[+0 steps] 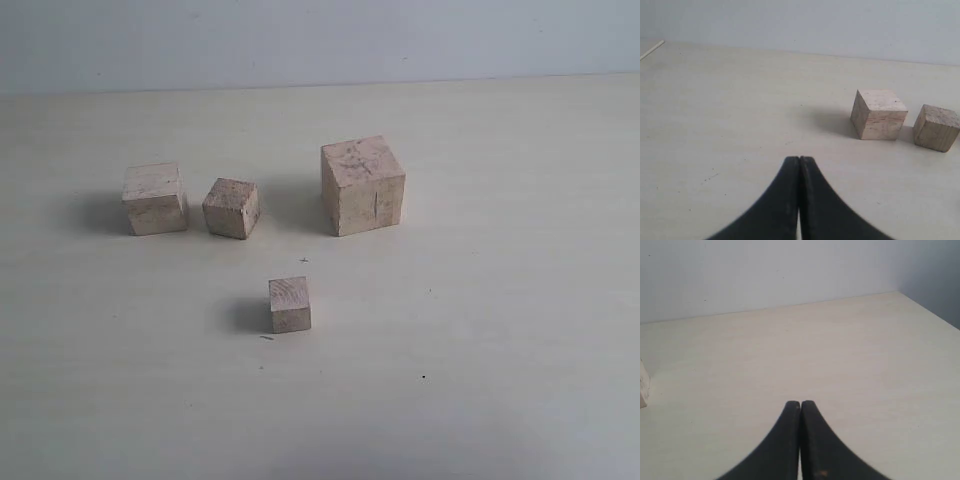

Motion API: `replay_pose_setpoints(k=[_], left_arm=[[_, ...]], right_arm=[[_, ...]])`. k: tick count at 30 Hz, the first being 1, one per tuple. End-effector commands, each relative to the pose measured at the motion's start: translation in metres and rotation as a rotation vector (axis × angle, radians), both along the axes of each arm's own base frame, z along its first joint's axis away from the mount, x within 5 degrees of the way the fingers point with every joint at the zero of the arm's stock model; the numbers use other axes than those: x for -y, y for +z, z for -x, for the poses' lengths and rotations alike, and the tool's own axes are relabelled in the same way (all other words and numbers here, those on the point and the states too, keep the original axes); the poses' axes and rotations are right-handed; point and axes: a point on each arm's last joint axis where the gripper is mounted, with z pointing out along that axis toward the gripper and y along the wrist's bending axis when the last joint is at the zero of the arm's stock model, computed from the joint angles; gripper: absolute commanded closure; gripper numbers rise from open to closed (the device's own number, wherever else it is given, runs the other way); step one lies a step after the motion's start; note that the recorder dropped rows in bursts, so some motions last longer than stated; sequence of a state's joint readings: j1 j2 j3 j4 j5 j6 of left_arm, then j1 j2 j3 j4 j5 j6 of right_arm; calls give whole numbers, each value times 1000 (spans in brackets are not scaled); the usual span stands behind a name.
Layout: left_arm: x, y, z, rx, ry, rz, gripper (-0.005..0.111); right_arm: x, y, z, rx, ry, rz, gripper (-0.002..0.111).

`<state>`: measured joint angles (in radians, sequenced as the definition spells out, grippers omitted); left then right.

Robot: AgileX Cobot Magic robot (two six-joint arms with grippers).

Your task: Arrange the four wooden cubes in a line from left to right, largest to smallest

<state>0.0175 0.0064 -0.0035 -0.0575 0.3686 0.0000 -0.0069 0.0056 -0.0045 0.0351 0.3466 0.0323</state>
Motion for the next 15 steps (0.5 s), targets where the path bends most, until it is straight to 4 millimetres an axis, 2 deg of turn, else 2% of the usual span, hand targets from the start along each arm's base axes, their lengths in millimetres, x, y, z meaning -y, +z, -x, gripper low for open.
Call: replay_pose_setpoints(k=[1,7,12,15], left_arm=[[0,0,0,17,-6,6,107],[0,0,0,17,-6,6,107],[0,0,0,17,-6,6,107],[0,0,0,17,-6,6,107]], right_arm=[[0,-1,0,9,-4,3,108],[0,2,0,33,-4,3,108],[1,20,-3,234,-13,-7,108],[1,25,-3,288,-15,-6,108]])
